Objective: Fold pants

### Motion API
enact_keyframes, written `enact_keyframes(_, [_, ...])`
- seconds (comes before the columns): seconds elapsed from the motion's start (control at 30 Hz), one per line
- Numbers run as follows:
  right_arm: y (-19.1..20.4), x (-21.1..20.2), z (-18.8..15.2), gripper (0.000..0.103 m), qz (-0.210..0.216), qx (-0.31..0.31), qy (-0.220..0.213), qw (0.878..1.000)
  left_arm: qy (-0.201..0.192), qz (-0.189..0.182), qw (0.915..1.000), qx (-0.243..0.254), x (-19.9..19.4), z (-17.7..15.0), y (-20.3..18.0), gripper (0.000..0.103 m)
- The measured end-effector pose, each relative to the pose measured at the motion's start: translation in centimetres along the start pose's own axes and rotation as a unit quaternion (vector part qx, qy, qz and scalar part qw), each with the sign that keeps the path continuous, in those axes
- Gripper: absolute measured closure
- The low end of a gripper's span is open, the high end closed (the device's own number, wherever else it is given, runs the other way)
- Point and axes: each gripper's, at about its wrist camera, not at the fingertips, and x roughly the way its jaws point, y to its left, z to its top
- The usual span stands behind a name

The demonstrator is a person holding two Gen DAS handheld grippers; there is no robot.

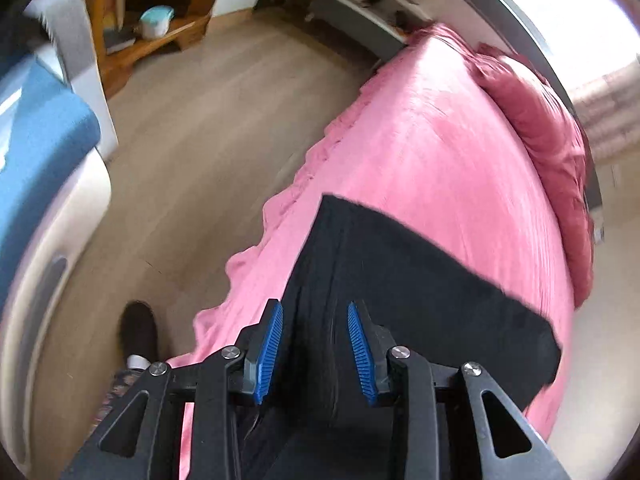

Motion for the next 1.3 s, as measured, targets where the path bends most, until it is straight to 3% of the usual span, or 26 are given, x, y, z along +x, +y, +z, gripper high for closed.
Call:
enact_keyframes(0.13, [-3.5,0.2,0.0,0.033,-0.023,0.079,-0.008,0.997,0.017,-0.013,0.9986,-0.049,3.2,2.4,0.1,0.067])
enact_keyframes(0.3, [-2.6,0.3,0.1,0.026,-0.052,0.042,-0.009,0.998,0.029,-0.022,0.9953,-0.090,6.2,4.4,-0.1,0.067])
enact_keyframes(0.47, [-2.5,0.2,0.2,0.022,-0.054,0.038,-0.005,0.998,0.029,-0.025,0.9949,-0.093,7.3,5.9,-0.6,0.067])
enact_keyframes(0.57, [-2.5,0.4,0.3,0.020,-0.057,0.033,-0.005,0.998,0.022,-0.022,0.9964,-0.078,7.5,6.3,-1.4,0.076])
enact_keyframes(0.6, [-2.4,0.6,0.4,0.020,-0.057,0.033,-0.004,0.998,0.020,-0.020,0.9977,-0.061,7.4,6.3,-2.0,0.083])
enact_keyframes(0.7, [-2.2,0.6,0.4,0.018,-0.059,0.033,-0.005,0.998,0.013,-0.012,0.9998,-0.007,6.8,5.7,-3.6,0.088])
enact_keyframes(0.77, [-2.1,0.6,0.4,0.018,-0.060,0.032,-0.004,0.998,0.005,-0.016,0.9999,0.002,6.0,5.2,-3.7,0.100])
enact_keyframes(0.93, [-2.3,0.7,1.4,0.018,-0.058,0.029,-0.003,0.998,-0.033,-0.062,0.9965,0.045,2.1,3.5,-5.2,0.101])
enact_keyframes(1.03, [-2.5,0.2,1.8,0.018,-0.058,0.034,-0.013,0.998,-0.058,-0.111,0.9900,0.065,-1.1,1.9,-6.3,0.101])
enact_keyframes(1.1, [-2.6,-0.7,2.0,0.018,-0.058,0.037,-0.029,0.997,-0.076,-0.155,0.9810,0.087,-3.8,0.2,-7.0,0.101])
enact_keyframes(1.3, [-1.3,-3.7,2.5,0.018,-0.042,0.009,-0.077,0.996,-0.078,-0.249,0.9469,0.189,-9.7,-7.9,-8.8,0.101])
